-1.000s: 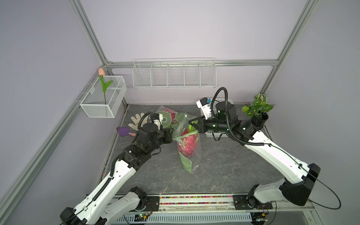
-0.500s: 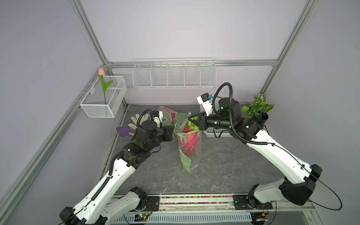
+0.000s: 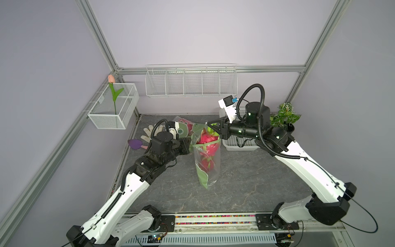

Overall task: Open the zip-top bag and take out the dragon fruit
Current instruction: Pick up the dragon fruit from the zipper food storage bag.

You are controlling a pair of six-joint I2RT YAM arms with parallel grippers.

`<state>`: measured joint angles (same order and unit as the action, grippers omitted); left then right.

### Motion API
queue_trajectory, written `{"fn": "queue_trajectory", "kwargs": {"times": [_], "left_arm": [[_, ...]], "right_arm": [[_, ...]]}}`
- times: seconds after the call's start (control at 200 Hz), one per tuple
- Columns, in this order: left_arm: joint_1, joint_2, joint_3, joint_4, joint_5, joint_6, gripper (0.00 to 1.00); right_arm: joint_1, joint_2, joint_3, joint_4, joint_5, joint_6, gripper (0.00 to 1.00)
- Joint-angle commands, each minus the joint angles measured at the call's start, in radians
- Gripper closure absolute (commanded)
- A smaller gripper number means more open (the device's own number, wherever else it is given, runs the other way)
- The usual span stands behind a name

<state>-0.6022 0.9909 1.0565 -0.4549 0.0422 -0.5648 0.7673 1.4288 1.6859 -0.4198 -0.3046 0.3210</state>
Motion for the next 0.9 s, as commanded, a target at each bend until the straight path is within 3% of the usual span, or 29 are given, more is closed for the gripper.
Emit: {"fn": "queue_trajectory", "kwargs": {"times": [0.0, 0.14, 0.43, 0.58, 0.9], "left_arm": [[0.004, -0.015, 0.016, -0.010, -0.016, -0.001, 0.91], [0.003, -0.018, 0.013, -0.006, -0.022, -0.001, 1.00], [0.003, -0.017, 0.017, -0.012, -0.007, -0.006, 1.00], [0.003, -0.005, 0.048, -0.050, 0.012, -0.032, 0.81], [0.004, 0.052, 0.039, 0.026, 0.120, -0.084, 0.76]], "right_arm": [[-0.006, -0.037, 0.022, 0.028, 0.056, -0.080, 0.93], [-0.007, -0.061, 0.024, 0.036, 0.098, -0.110, 0.93], [-0.009, -0.066, 0.035, 0.076, 0.116, -0.114, 0.93], [-0.008, -0.065, 0.040, 0.093, 0.117, -0.120, 0.93], [-0.008, -0.025, 0.126, 0.055, 0.129, -0.144, 0.93]]}}
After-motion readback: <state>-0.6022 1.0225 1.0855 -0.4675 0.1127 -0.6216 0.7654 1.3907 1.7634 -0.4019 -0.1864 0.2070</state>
